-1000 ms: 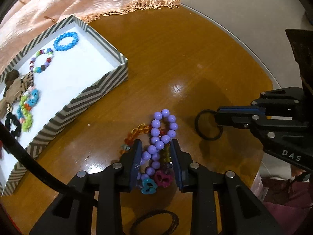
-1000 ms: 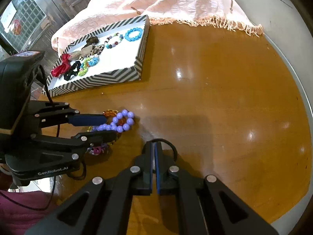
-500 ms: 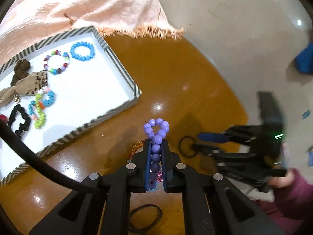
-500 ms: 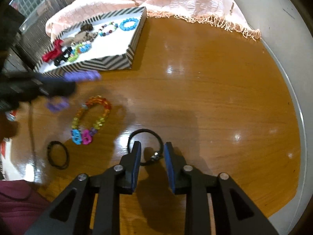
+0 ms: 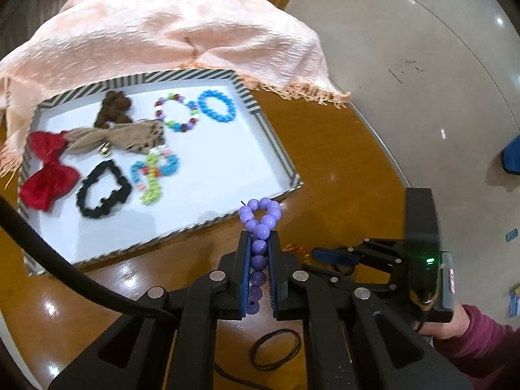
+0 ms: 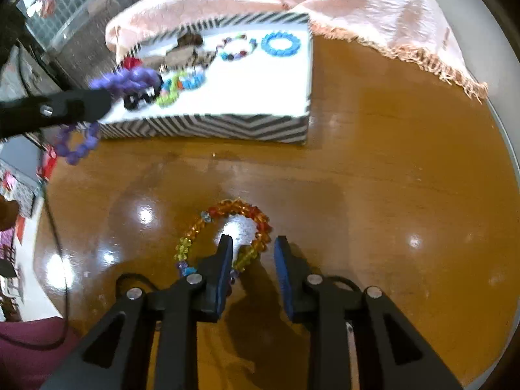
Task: Organize jewelry
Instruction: 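Lift the purple bracelet with the left tool while the right tool grasps the amber bracelet, then carry the purple and amber bracelets into the tray and open both tools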
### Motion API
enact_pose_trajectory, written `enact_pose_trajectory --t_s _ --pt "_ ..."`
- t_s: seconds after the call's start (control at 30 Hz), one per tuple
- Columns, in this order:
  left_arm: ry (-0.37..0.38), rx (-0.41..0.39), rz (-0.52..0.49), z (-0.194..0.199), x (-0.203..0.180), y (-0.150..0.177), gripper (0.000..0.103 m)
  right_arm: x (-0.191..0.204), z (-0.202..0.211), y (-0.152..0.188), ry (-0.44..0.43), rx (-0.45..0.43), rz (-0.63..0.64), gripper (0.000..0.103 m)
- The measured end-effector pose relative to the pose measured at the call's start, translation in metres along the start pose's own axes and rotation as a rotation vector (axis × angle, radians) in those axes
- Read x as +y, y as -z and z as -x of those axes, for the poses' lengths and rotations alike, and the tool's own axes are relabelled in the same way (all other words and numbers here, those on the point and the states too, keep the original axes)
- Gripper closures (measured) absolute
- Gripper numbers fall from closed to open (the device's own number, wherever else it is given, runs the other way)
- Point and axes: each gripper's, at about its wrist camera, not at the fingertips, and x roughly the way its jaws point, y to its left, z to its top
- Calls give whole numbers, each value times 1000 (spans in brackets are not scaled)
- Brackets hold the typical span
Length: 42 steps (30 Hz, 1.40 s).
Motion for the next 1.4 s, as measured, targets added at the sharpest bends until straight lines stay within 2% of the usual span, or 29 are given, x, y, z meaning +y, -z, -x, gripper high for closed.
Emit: enact_pose_trajectory --t_s 0.1,0.17,0.27,0.43,0.63,0.9,1.17,1.4 --pt "-22 -3 26 -5 9 4 103 9 -3 -4 40 -9 34 75" --pt "-41 -6 48 -4 14 7 103 11 -4 -7 44 -9 40 94" --pt "-56 -15 74 2 21 11 103 10 -2 -10 3 7 33 94" --pt "-68 -51 110 17 31 14 103 18 29 -21 -43 -56 43 94" --pt "-78 -85 114 31 32 14 103 37 66 -38 -38 -133 112 94" --pt "-115 -124 141 45 44 7 103 43 95 -75 -18 -220 164 94" --pt "-180 -149 202 56 69 4 103 47 94 -106 -19 -253 192 94" --pt "-239 -160 239 58 85 3 103 56 74 -127 -53 -232 210 94"
